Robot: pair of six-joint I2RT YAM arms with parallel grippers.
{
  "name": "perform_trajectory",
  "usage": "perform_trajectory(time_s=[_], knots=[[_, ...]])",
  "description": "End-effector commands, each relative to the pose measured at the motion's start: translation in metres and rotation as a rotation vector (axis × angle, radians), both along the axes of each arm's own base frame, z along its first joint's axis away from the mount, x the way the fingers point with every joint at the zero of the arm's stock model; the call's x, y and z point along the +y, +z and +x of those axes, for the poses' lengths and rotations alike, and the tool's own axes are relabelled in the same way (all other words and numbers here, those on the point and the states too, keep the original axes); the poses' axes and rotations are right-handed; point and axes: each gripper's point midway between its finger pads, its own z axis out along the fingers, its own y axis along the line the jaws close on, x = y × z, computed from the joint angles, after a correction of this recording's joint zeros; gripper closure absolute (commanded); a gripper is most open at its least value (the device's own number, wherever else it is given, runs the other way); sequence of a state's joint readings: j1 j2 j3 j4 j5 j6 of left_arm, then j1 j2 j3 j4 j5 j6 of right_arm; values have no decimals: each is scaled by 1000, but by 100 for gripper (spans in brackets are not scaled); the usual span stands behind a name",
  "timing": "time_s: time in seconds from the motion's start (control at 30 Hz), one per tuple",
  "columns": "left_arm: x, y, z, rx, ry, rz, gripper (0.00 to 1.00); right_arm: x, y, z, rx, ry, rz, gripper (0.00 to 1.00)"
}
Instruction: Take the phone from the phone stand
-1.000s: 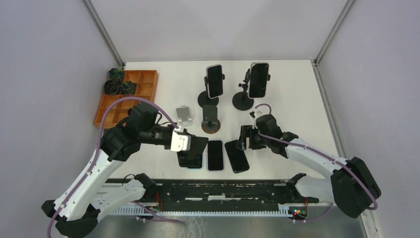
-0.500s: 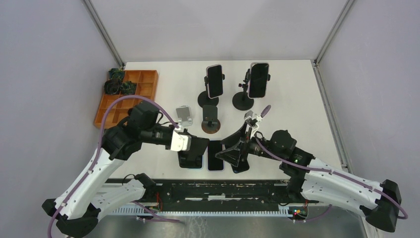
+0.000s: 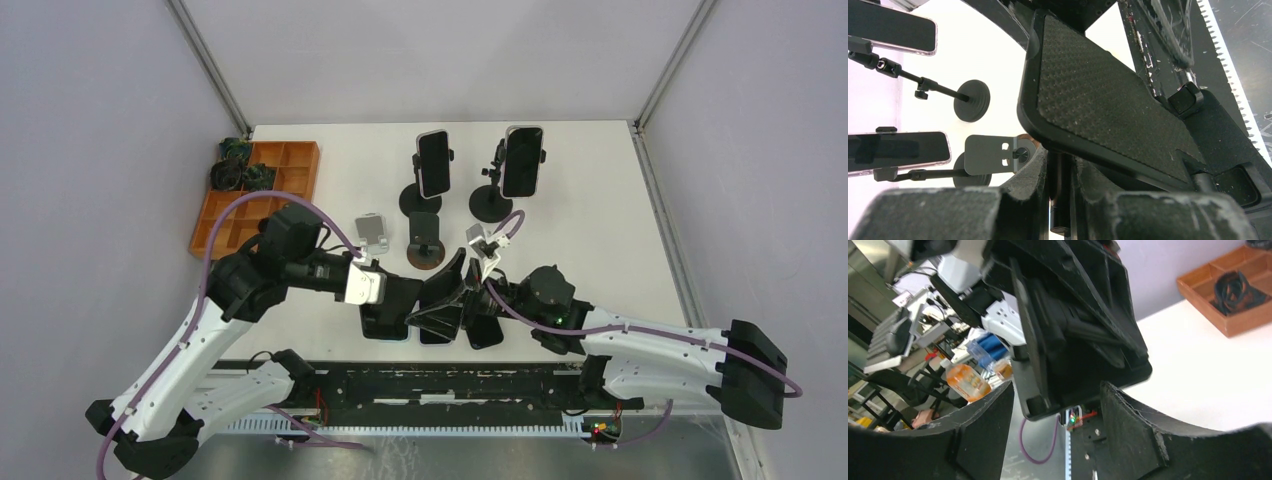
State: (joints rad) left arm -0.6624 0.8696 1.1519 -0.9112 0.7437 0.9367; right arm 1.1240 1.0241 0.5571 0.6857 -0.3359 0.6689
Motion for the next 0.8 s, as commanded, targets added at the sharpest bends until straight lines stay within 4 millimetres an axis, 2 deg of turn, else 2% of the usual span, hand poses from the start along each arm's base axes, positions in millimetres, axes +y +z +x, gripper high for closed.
perform_trajectory(time_s=[0.0, 0.1, 0.17, 0.3, 0.33, 0.4, 0.43, 0.47, 0.5, 0.57, 0.6, 0.77], knots=[[-2, 17, -7, -53, -52, -47, 98, -5, 55, -3, -61, 2, 194, 32], [-3, 17, -8, -54, -61, -50, 98, -2, 59, -6, -61, 24, 216, 40], [-4, 18, -8, -54, -65, -51, 98, 0, 63, -10, -59, 57, 232, 48], [-4, 17, -7, -54, -64, -49, 97, 1, 64, -18, -58, 104, 248, 71], [-4, 18, -7, -56, -63, -49, 93, 0, 65, -19, -62, 107, 249, 79], [-3, 15, -5, -58, -54, -38, 75, -2, 64, -17, -72, 87, 237, 95], [-2, 14, -4, -67, -53, -31, 65, -3, 61, -14, -85, 65, 221, 100], [-1, 12, -3, -70, -44, -23, 43, -5, 59, -10, -100, 40, 204, 100], [1, 11, -1, -75, -33, -15, 26, -7, 56, -6, -120, 9, 177, 100], [4, 10, 4, -78, -4, 3, 4, -14, 47, 4, -172, -50, 118, 100], [5, 9, 6, -79, 12, 10, 1, -19, 44, 10, -205, -77, 91, 100], [9, 8, 10, -78, 64, 8, 0, -53, 0, 48, -229, -199, -41, 100]])
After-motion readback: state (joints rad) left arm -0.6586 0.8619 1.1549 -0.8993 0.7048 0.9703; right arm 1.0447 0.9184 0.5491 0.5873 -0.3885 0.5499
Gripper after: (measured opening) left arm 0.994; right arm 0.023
